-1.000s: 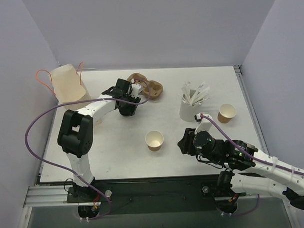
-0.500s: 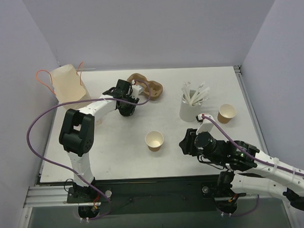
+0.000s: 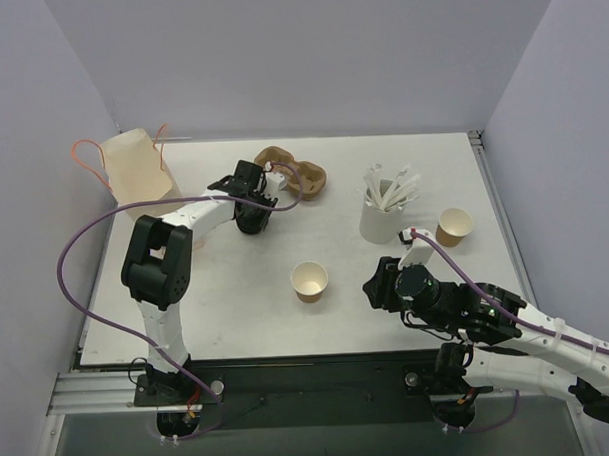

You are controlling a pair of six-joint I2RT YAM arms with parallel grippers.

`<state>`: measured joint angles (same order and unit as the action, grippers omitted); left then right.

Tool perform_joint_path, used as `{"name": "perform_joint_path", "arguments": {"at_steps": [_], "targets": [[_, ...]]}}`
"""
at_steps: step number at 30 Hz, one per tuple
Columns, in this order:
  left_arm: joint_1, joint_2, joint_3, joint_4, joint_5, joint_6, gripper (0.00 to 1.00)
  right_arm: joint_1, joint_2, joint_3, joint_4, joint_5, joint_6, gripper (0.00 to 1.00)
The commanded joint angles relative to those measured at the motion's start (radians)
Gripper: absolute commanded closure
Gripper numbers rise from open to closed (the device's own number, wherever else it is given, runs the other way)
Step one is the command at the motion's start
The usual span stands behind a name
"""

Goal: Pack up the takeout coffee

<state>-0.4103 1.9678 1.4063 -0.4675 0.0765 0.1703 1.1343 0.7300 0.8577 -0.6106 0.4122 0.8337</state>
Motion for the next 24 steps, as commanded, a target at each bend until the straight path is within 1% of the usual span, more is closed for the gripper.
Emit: {"name": "perform_joint_path", "arguments": {"at_steps": [1, 3, 7, 16, 19, 24], "targets": [[0.004, -0.026, 0.037, 0.026, 0.017, 0.014, 0.67, 0.008, -0.001, 0.004, -0.017, 0.045, -0.002, 0.61], [0.004, -0.026, 0.040, 0.023, 0.016, 0.014, 0.67, 0.009, 0.000, 0.006, -0.018, 0.048, -0.001, 0.61], [0.004, -0.024, 0.045, 0.012, 0.011, 0.014, 0.62, 0.008, 0.003, 0.007, -0.018, 0.046, -0.002, 0.61], [0.002, -0.026, 0.040, 0.016, 0.014, 0.015, 0.63, 0.008, 0.011, 0.014, -0.020, 0.046, 0.001, 0.61], [0.004, -0.026, 0.040, 0.015, 0.020, 0.015, 0.66, 0.010, 0.022, 0.015, -0.020, 0.048, 0.002, 0.61], [0.004, -0.032, 0.045, 0.012, 0.022, 0.015, 0.66, 0.010, 0.039, 0.020, -0.021, 0.042, 0.002, 0.61]]}}
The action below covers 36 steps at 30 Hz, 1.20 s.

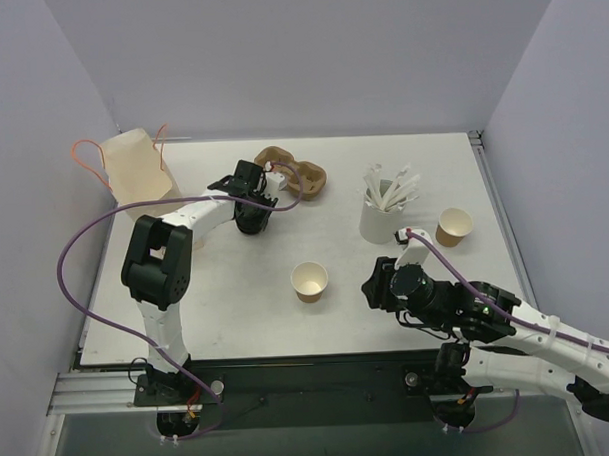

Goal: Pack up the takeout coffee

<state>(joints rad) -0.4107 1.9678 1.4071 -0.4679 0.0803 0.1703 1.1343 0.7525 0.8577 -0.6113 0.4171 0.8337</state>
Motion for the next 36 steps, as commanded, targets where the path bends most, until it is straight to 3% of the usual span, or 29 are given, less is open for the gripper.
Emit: {"name": "perform_joint_path", "arguments": {"at_steps": [1, 17, 22, 27, 31, 36], "targets": [[0.004, -0.033, 0.044, 0.011, 0.018, 0.017, 0.66, 0.009, 0.019, 0.020, -0.021, 0.037, 0.002, 0.61], [0.006, -0.035, 0.049, 0.000, 0.021, 0.017, 0.69, 0.008, 0.033, 0.026, -0.024, 0.038, -0.001, 0.61], [0.006, -0.035, 0.050, -0.002, 0.024, 0.018, 0.74, 0.008, 0.033, 0.030, -0.027, 0.038, -0.004, 0.61], [0.004, -0.038, 0.052, -0.006, 0.027, 0.017, 0.68, 0.008, 0.034, 0.033, -0.031, 0.040, -0.007, 0.61], [0.004, -0.043, 0.052, -0.009, 0.030, 0.018, 0.78, 0.009, 0.036, 0.038, -0.036, 0.040, -0.008, 0.61], [0.003, -0.046, 0.061, -0.018, 0.023, 0.017, 0.81, 0.008, 0.041, 0.044, -0.038, 0.043, -0.013, 0.61]]}}
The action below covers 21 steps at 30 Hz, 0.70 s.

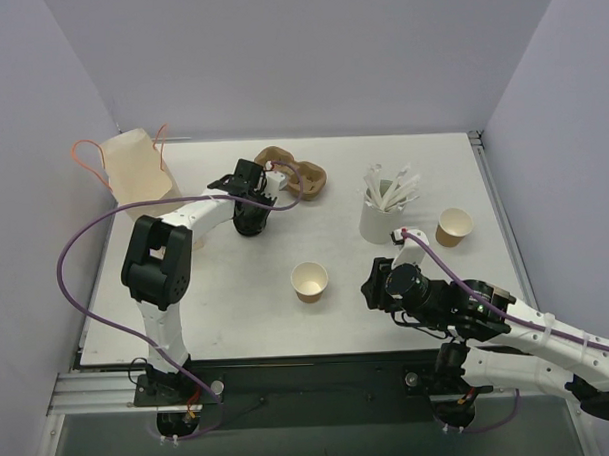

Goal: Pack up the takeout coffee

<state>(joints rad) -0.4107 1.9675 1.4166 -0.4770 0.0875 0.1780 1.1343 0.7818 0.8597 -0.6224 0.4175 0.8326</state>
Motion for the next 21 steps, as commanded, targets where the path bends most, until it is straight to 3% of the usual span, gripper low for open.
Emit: {"name": "perform_joint_path", "arguments": {"at_steps": [1, 16, 21], "targets": [[0.004, -0.051, 0.053, -0.014, 0.009, 0.009, 0.81, 0.008, 0.014, 0.042, -0.028, 0.043, -0.012, 0.61], [0.006, -0.168, 0.105, -0.077, -0.012, -0.055, 0.86, 0.008, 0.031, 0.081, -0.020, 0.056, -0.021, 0.61], [0.006, -0.278, 0.140, -0.113, 0.150, -0.152, 0.86, 0.008, -0.019, 0.043, 0.137, 0.066, -0.095, 0.60]]}}
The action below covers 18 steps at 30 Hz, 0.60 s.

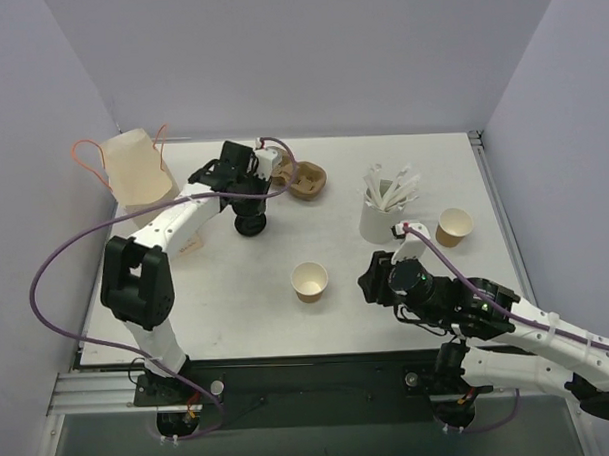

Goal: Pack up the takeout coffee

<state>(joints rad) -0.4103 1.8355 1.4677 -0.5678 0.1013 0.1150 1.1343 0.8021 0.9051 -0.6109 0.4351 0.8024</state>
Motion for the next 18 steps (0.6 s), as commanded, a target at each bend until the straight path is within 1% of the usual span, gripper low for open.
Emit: {"name": "perform_joint_path", "arguments": {"at_steps": [1, 3, 4, 5, 6, 7, 8, 9, 10, 11, 12, 13, 15, 16, 17, 18], "targets": [[0.005, -0.191, 0.091, -0.029, 0.225, -0.109, 0.86, 0.008, -0.070, -0.021, 0.236, 0.025, -0.115, 0.60], [0.005, -0.238, 0.076, -0.017, 0.323, -0.187, 0.86, 0.008, -0.101, -0.087, 0.363, -0.002, -0.187, 0.60], [0.005, -0.290, 0.063, 0.015, 0.450, -0.221, 0.86, 0.008, -0.128, -0.115, 0.501, -0.030, -0.228, 0.60], [0.005, -0.317, 0.027, 0.040, 0.513, -0.253, 0.86, 0.008, -0.139, -0.141, 0.566, -0.038, -0.311, 0.60], [0.005, -0.346, 0.001, 0.071, 0.587, -0.326, 0.86, 0.007, -0.150, -0.162, 0.629, -0.042, -0.340, 0.60], [0.005, -0.410, -0.039, 0.182, 0.648, -0.381, 0.86, 0.007, -0.165, -0.193, 0.723, -0.055, -0.368, 0.60], [0.004, -0.447, -0.082, 0.265, 0.769, -0.525, 0.86, 0.007, -0.168, -0.199, 0.759, -0.106, -0.421, 0.60], [0.002, -0.487, -0.201, 0.380, 0.813, -0.619, 0.86, 0.007, -0.172, -0.205, 0.793, -0.151, -0.445, 0.59], [0.001, -0.560, -0.258, 0.648, 0.842, -0.715, 0.86, 0.007, -0.172, -0.224, 0.862, -0.192, -0.474, 0.59], [-0.002, -0.593, -0.312, 0.772, 0.876, -0.915, 0.86, 0.007, -0.170, -0.235, 0.899, -0.270, -0.495, 0.59], [-0.002, -0.620, -0.404, 0.893, 0.879, -0.990, 0.86, 0.008, -0.169, -0.248, 0.934, -0.295, -0.523, 0.59], [-0.002, -0.665, -0.432, 1.065, 0.880, -1.058, 0.86, 0.010, -0.159, -0.261, 1.004, -0.311, -0.532, 0.59], [-0.007, -0.700, -0.483, 1.182, 0.873, -1.197, 0.85, 0.009, -0.149, -0.278, 1.043, -0.297, -0.516, 0.59], [-0.007, -0.729, -0.528, 1.282, 0.868, -1.236, 0.85, 0.008, -0.139, -0.275, 1.059, -0.297, -0.508, 0.58], [-0.007, -0.740, -0.550, 1.337, 0.864, -1.315, 0.85, 0.008, -0.136, -0.281, 1.080, -0.315, -0.503, 0.59], [-0.007, -0.755, -0.569, 1.418, 0.853, -1.351, 0.85, 0.010, -0.133, -0.291, 1.111, -0.381, -0.505, 0.59]]}}
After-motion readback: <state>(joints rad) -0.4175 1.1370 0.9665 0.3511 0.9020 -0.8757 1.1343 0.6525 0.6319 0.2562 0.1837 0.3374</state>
